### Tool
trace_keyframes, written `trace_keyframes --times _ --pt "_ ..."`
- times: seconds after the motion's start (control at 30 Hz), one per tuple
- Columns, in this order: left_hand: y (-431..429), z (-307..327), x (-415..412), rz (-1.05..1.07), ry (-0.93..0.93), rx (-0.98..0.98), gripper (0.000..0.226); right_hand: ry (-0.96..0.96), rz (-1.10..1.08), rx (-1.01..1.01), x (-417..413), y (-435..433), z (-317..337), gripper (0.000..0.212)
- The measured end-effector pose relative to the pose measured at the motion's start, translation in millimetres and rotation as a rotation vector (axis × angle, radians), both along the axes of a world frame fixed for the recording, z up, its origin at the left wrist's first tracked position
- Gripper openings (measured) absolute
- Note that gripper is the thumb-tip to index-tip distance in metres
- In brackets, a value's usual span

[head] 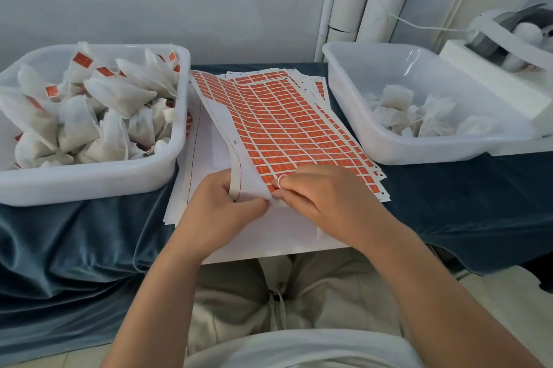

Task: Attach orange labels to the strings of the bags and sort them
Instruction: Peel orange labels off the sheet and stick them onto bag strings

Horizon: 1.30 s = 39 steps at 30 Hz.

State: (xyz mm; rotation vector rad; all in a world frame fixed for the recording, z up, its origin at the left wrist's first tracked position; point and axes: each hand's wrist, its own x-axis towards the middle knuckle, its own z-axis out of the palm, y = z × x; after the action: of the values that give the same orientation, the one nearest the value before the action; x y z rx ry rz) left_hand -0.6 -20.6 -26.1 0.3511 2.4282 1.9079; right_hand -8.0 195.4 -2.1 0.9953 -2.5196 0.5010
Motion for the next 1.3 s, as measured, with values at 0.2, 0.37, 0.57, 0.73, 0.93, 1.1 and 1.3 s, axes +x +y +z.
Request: trace_keyframes --times 0.2,0.37,0.57,0.73,0.93,1.1,1.3 --pt "-1.1 0.6 -1.2 0.02 0.017 -0.045 0.034 0.196 -0.006 -0.018 1.3 -5.4 -11.4 0.031" --pt "6.5 7.1 2.3 0.036 0.0 0.106 0.021 0.19 -0.104 -0.17 -3.2 -6.8 -15.4 0.032" --pt "5.6 7.4 3.7 0.054 -0.021 0.133 0.025 -0.093 -0.212 -0.495 -2.7 -9.5 -15.2 0.032" --pt "-1.0 9.6 0.0 0.154 -0.085 0.117 0.022 -0.229 -0.202 -0.566 -0.3 -3.5 -1.7 0.032" --pt "-0.6 10.7 3.0 0.035 0.04 0.109 0.03 -0.086 -0.095 -0.235 0.3 -14.4 -4.2 0.022" --pt "-0.1 7.9 1.2 0.024 0.007 0.091 0.03 -0.133 -0.105 -0.376 2.8 -14.6 -5.8 0.03" --pt "-1.9 6.1 -1.2 0.058 -0.081 0.08 0.027 -0.493 -0.297 -0.742 2.7 -11.2 -3.1 0.015"
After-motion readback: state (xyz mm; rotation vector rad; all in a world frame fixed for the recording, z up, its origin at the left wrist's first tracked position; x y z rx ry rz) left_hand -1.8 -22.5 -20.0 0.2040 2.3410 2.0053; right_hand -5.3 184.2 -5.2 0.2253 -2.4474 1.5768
